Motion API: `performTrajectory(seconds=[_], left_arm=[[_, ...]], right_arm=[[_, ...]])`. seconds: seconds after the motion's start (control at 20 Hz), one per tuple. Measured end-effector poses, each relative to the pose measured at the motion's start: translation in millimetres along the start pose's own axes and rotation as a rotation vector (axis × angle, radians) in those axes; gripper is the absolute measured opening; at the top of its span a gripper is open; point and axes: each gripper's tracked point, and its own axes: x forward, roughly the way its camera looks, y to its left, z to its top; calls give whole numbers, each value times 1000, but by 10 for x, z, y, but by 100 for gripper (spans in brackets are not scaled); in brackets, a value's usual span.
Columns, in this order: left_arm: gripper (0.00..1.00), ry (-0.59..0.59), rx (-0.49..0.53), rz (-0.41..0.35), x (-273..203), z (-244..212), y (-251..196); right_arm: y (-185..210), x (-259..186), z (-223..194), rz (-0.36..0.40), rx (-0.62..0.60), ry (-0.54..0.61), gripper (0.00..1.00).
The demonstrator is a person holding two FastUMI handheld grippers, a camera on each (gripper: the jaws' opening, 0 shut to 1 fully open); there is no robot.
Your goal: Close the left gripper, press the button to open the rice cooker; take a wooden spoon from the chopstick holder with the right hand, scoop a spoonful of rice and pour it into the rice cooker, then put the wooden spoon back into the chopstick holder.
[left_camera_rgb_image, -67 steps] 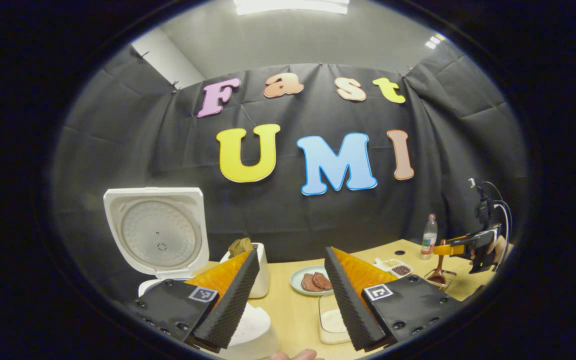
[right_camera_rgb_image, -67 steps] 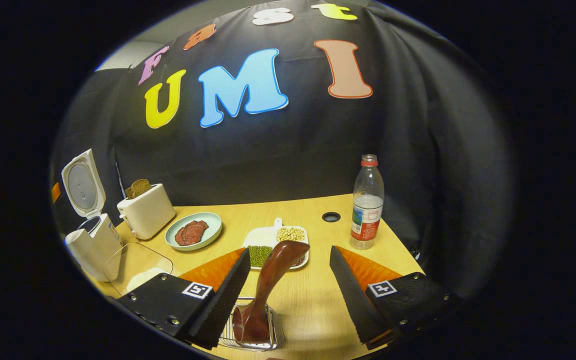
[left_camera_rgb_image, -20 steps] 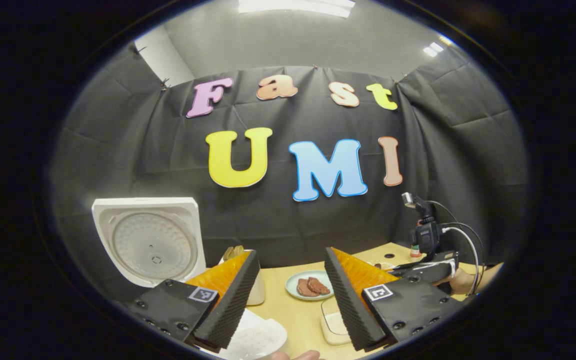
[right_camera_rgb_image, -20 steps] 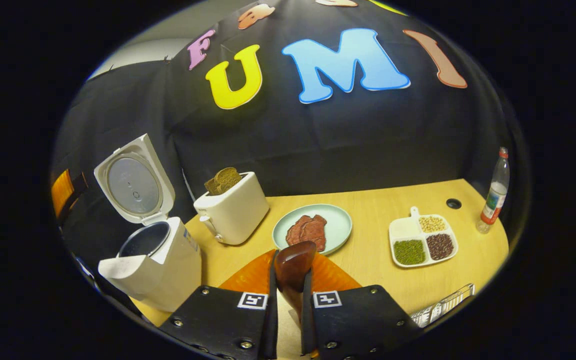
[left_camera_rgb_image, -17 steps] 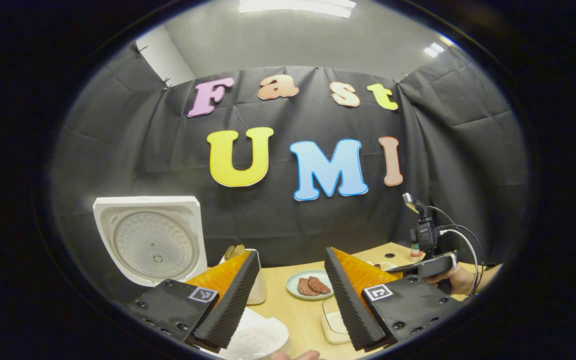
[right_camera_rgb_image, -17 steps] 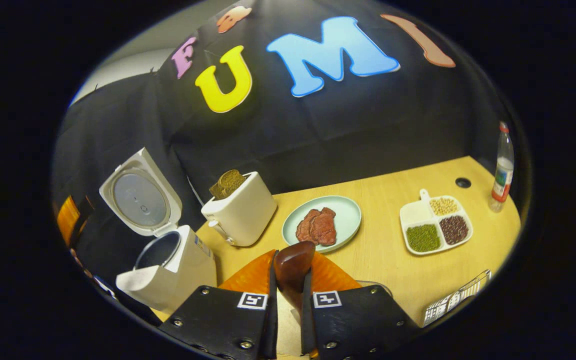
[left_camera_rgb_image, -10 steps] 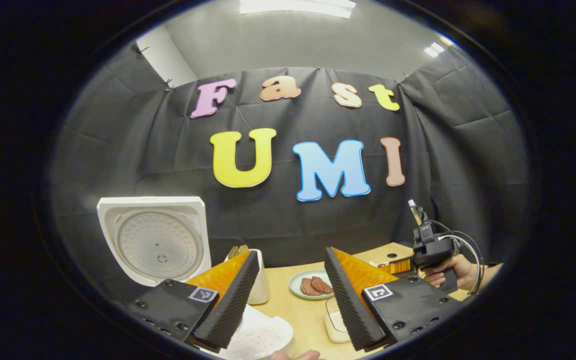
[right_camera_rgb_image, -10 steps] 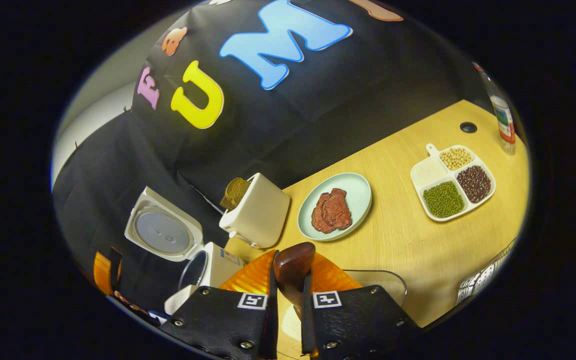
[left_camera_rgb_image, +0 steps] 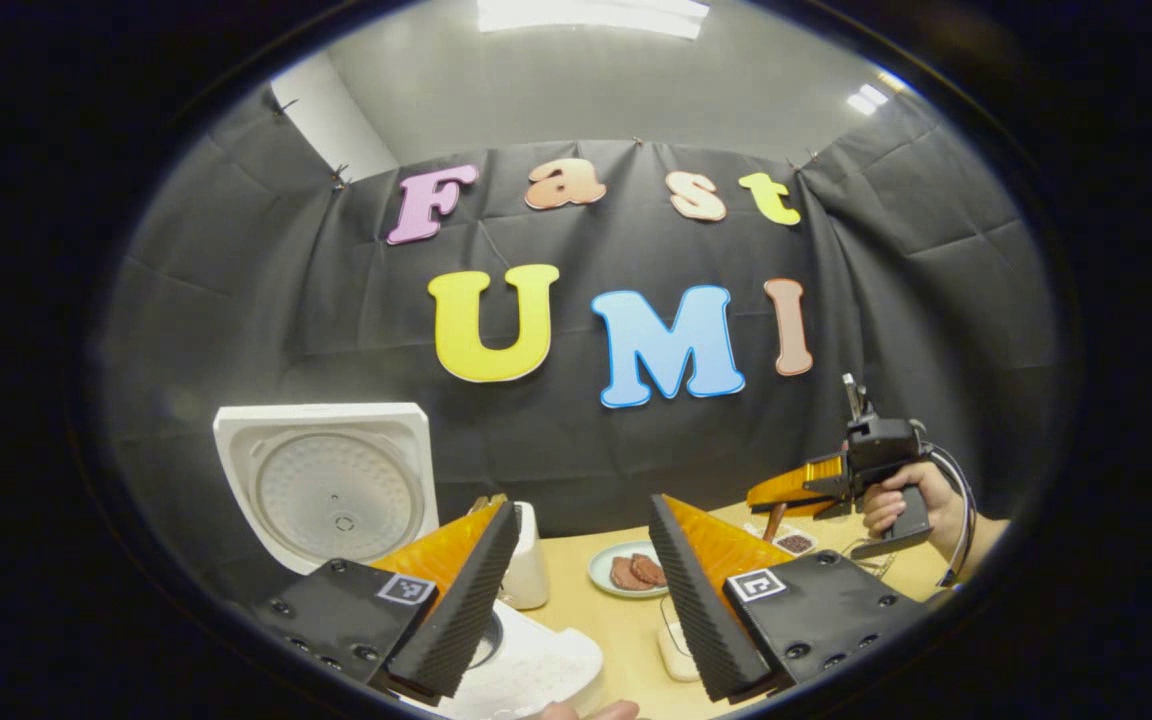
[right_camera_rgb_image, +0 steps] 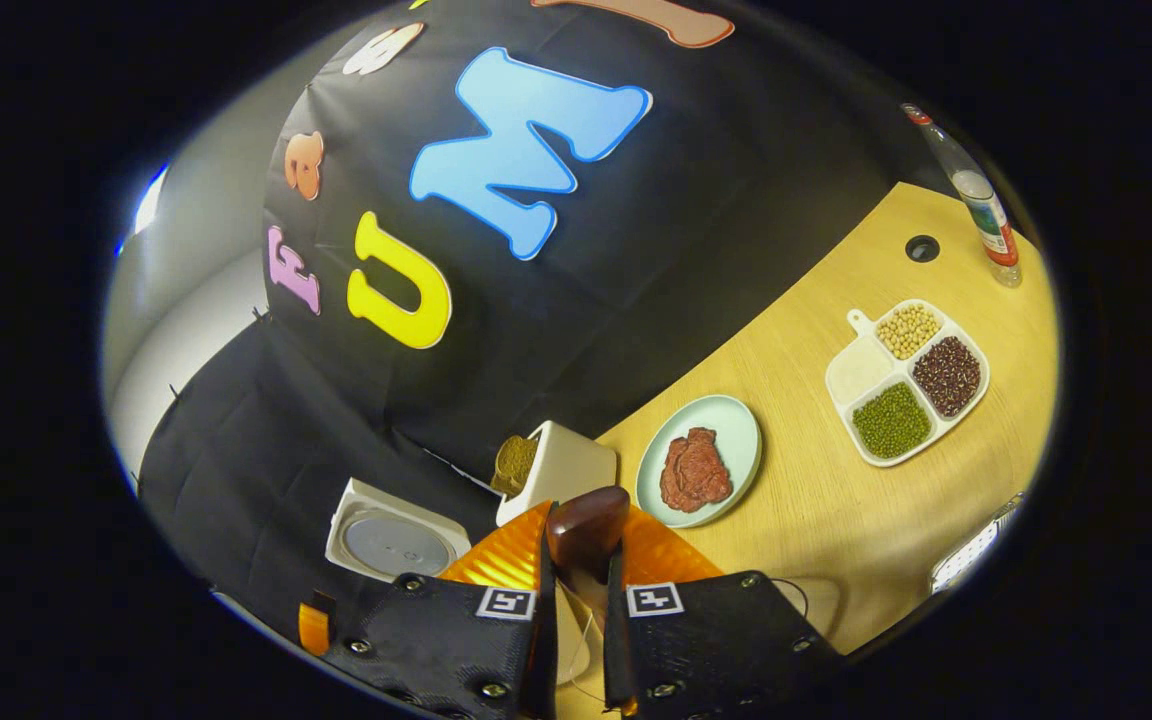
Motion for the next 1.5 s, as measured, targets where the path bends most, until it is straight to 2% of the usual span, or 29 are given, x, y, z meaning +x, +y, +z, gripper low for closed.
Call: performTrajectory(seconds=[0.1, 0.15, 0.2, 0.4, 0.5, 0.65, 0.7, 0.75, 0.85, 0.9, 1.1, 1.2, 1.4, 1.45, 1.5], left_arm=[[90, -5, -5, 12, -42, 37, 59], [94, -8, -10, 16, -64, 61, 80], [91, -10, -14, 20, -89, 77, 111], [90, -19, -4, 55, -225, 125, 280], [87, -17, -1, 72, -314, 120, 371], [87, -9, -10, 92, -404, 100, 480], [94, -10, -14, 96, -417, 85, 515], [90, -11, -18, 98, -429, 95, 544], [90, -16, -22, 106, -465, 117, 616], [94, -18, -24, 109, -477, 128, 649], [87, -34, -32, 129, -573, 152, 806], [90, -39, -36, 144, -644, 143, 900], [87, -44, -67, 167, -754, 126, 1058], [94, -41, -72, 167, -769, 107, 1064], [87, -38, -71, 170, -776, 101, 1082]], right_arm=[[196, 28, 75, 29, 4, -11, 18], [304, 41, 93, 41, -1, -16, 18], [430, 61, 103, 57, -8, -15, 19], [1018, 227, 28, 139, 16, 8, 18], [1275, 378, -74, 168, 17, 28, 18], [1691, 629, -367, 213, 15, 84, 18], [1824, 724, -497, 227, 14, 115, 19], [1931, 815, -603, 238, 12, 137, 18], [2120, 987, -787, 253, -9, 165, 19], [2201, 1076, -905, 264, -23, 186, 19], [2400, 1335, -1232, 302, -100, 200, 18], [2483, 1410, -1379, 306, -193, 182, 18], [2568, 1534, -1708, 300, -303, 186, 18], [2578, 1540, -1761, 302, -323, 189, 18], [2589, 1548, -1788, 302, -347, 182, 19]])
